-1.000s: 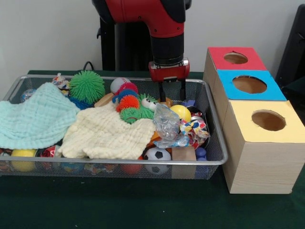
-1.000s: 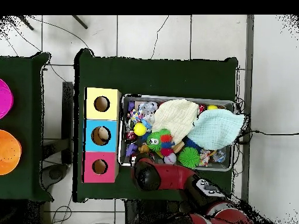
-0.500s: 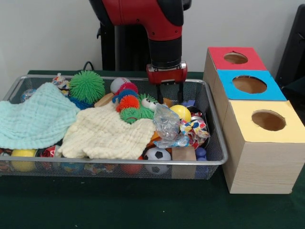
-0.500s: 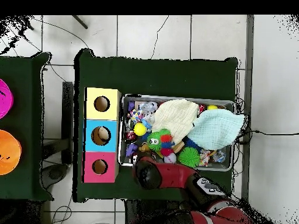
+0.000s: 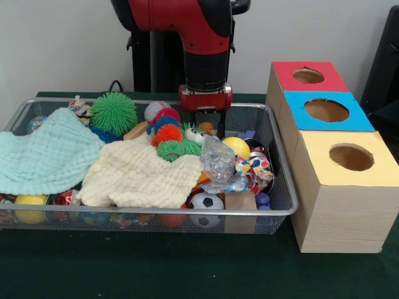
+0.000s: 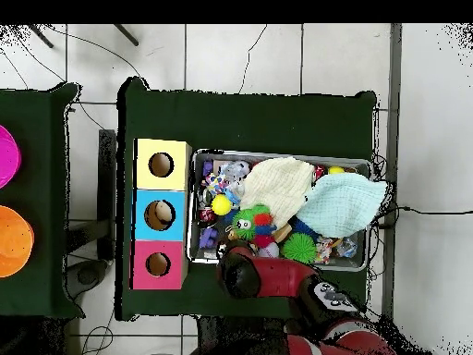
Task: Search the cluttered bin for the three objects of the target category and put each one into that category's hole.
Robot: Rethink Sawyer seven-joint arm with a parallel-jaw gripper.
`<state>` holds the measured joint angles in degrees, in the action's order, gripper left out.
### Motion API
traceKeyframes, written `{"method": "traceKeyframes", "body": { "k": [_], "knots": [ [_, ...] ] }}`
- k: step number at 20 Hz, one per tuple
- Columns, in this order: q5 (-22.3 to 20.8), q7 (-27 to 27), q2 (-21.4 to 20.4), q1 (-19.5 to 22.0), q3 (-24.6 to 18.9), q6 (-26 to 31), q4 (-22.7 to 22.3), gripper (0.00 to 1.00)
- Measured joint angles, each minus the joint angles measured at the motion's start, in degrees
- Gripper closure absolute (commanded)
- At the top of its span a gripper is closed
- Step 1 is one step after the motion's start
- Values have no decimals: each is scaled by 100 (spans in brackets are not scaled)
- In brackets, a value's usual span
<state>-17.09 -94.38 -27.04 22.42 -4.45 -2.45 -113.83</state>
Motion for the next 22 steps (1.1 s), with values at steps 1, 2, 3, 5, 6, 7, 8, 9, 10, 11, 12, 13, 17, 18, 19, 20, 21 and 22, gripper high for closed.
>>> {"method": "traceKeyframes", "body": {
  "k": [1, 2, 3, 5, 6, 7, 8, 9, 10, 11, 12, 13, 17, 18, 19, 20, 21, 22],
  "knots": [
    [-14, 0, 14, -4, 27, 0, 18, 0],
    [-45, 0, 61, -8, 93, 0, 69, 0],
    [-56, 0, 85, -9, 117, 0, 93, 0],
    [-78, 0, 135, -12, 162, 1, 134, 0],
    [-86, 0, 154, -14, 178, 1, 149, 0],
    [-95, 0, 179, -17, 193, 1, 165, 0],
    [-105, 0, 216, -27, 213, 1, 186, 0],
    [-111, 0, 238, -37, 226, 1, 198, 0],
    [-115, 0, 268, -56, 245, 1, 215, 0],
    [-115, 0, 288, -75, 260, 0, 226, 0],
    [-115, 0, 316, -114, 293, 0, 246, 0],
    [-112, -1, 365, -231, 383, -11, 294, 100],
    [-122, 0, 367, -302, 390, -69, 295, 100],
    [-121, 0, 367, -346, 423, -91, 297, 100],
    [-119, -1, 366, -369, 443, -100, 298, 100],
    [-122, -1, 351, -409, 484, -132, 295, 100],
    [-121, -1, 346, -404, 483, -135, 296, 100],
    [-121, -1, 339, -395, 482, -135, 296, 100]
  ]
}}
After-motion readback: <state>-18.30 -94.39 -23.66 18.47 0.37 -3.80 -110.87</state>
